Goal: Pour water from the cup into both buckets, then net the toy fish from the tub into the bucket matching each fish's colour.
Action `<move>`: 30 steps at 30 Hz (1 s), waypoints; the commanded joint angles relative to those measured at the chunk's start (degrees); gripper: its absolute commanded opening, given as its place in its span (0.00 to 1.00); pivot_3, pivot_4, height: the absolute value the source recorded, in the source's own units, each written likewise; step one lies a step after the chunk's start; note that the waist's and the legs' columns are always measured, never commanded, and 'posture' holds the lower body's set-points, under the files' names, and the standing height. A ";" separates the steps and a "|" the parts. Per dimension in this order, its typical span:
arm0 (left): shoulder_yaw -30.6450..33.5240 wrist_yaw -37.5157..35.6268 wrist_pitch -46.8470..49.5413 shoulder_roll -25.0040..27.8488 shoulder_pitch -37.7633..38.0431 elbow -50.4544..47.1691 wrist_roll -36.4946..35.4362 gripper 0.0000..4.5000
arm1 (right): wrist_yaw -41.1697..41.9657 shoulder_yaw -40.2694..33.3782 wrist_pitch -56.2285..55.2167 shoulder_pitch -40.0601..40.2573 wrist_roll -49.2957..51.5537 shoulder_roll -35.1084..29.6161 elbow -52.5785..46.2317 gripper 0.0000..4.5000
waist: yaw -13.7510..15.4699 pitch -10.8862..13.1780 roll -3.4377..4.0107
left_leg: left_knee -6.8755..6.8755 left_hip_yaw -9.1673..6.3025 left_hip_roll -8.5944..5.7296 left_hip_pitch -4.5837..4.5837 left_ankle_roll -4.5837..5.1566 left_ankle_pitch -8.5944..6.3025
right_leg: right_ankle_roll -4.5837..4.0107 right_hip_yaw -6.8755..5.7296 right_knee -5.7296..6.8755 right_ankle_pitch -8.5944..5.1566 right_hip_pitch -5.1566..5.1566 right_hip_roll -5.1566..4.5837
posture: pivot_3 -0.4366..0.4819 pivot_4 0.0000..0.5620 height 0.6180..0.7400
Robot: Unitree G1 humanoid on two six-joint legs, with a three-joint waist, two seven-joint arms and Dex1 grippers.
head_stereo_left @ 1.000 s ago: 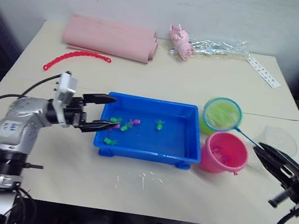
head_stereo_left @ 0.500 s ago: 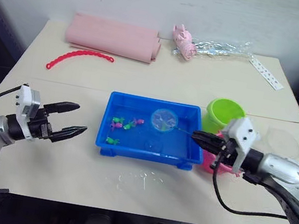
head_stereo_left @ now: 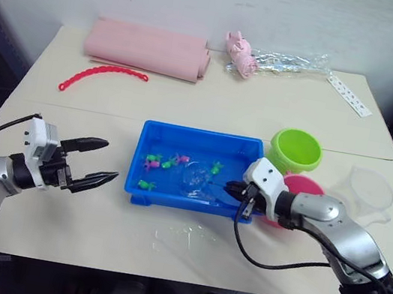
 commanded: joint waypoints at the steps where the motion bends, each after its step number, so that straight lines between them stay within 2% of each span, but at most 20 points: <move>1: 0.06 0.08 -1.20 0.04 0.38 -1.88 -0.47 1.00 | -1.47 0.03 1.41 -2.01 -3.06 2.45 1.35 0.00 | -0.04 0.00 0.00 | 0.00 0.00 0.00 0.00 0.00 0.00 | 0.00 0.00 0.00 0.00 -0.01 0.00 | 0.48 0.27 1.00; 8: -0.36 0.14 -1.38 0.33 0.01 -1.68 -0.46 1.00 | -1.90 0.14 -0.75 -4.41 -6.85 9.05 6.50 0.00 | -0.13 0.00 0.00 | -0.04 0.00 0.00 0.00 -0.02 0.00 | 0.00 0.00 0.11 0.00 -0.05 0.02 | 0.48 0.27 1.00; 14: -0.02 1.06 -0.62 0.06 -0.55 -1.73 -1.23 1.00 | -0.93 -4.03 -2.56 -4.37 -5.88 11.76 8.85 0.00 | -0.04 0.00 0.00 | -0.03 0.00 -0.01 0.00 -0.02 0.00 | 0.00 0.00 0.12 0.00 -0.05 0.01 | 0.48 0.27 1.00; 18: 0.20 1.68 -0.29 -0.07 -0.92 -1.62 -1.74 1.00 | 0.68 -5.75 -4.04 -3.15 -5.53 11.61 7.99 0.00 | -0.11 0.00 0.00 | -0.06 0.00 -0.01 0.01 -0.03 -0.01 | 0.00 0.00 0.13 0.00 -0.05 0.02 | 0.48 0.27 1.00; 30: -1.53 0.93 -0.42 -0.31 -3.36 0.03 -1.57 1.00 | 8.04 -15.83 -4.85 6.79 3.91 8.50 -3.77 0.00 | 0.15 0.00 0.00 | -0.09 0.01 -0.01 0.00 -0.03 -0.02 | 0.00 0.00 0.07 0.00 -0.03 0.01 | 0.48 0.27 1.00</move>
